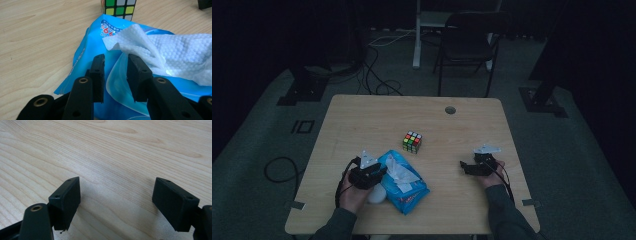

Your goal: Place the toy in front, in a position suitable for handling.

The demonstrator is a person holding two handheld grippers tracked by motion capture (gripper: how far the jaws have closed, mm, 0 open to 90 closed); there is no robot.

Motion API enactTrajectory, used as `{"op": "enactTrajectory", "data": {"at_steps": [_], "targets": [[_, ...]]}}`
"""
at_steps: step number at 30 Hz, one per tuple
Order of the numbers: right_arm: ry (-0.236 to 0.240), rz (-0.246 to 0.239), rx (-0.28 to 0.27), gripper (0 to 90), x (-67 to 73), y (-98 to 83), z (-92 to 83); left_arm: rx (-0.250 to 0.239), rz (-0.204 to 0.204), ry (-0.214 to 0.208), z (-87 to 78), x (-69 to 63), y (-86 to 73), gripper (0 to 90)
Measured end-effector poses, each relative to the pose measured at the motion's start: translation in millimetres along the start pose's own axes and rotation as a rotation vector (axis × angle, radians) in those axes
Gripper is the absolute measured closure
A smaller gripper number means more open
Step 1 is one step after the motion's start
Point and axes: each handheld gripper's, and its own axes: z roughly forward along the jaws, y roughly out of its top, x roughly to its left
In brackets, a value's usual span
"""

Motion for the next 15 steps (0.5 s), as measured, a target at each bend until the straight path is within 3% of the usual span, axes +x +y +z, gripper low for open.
{"op": "enactTrajectory", "data": {"at_steps": [6, 10, 12, 15], "targets": [[0.0, -0.001, -0.001, 22.7, -0.1, 0.0, 0.1, 0.011, -0.014, 0.065, 3.3, 27.5, 6.1, 68.6], [0.0, -0.001, -0.001, 22.7, -0.1, 0.0, 0.1, 0.022, -0.051, 0.092, 6.9, 45.3, 12.3, 68.3], [0.0, 0.0, 0.0, 22.7, -0.1, 0.0, 0.0, 0.027, -0.059, 0.115, 4.2, 44.6, 14.6, 65.3], [0.0, -0.001, 0.0, 22.7, -0.1, 0.0, 0.0, -0.017, -0.055, 0.073, -9.7, 31.7, 14.8, 63.3]]}}
